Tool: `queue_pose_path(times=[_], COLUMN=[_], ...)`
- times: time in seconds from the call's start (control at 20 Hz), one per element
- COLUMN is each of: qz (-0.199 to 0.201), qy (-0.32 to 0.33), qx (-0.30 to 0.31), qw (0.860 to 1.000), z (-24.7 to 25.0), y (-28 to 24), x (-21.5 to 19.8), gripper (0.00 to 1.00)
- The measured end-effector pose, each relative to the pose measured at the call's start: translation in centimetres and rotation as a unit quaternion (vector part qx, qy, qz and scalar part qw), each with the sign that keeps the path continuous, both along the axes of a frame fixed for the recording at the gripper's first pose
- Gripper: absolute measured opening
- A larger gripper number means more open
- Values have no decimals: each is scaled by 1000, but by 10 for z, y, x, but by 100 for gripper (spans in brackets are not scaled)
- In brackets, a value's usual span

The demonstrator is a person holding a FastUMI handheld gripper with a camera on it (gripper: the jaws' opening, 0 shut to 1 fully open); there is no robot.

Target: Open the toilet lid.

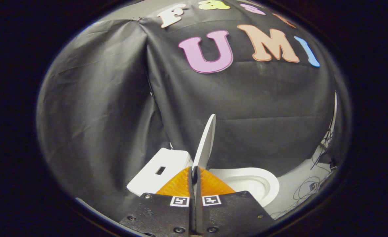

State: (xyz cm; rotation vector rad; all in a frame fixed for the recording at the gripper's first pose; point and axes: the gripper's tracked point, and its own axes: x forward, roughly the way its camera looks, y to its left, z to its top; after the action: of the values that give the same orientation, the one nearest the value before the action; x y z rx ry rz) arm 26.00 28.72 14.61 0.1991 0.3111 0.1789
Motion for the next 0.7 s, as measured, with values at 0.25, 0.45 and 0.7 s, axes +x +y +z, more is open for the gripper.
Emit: queue_pose_path(times=[0.25,0.45,0.7], qz=[29,52,87], qy=[-19,-30,-22], qx=[-23,-43,-42], qw=[999,997,995], z=[12,15,11], y=[60,101,140], x=[6,13,19], gripper=[0,0,0])
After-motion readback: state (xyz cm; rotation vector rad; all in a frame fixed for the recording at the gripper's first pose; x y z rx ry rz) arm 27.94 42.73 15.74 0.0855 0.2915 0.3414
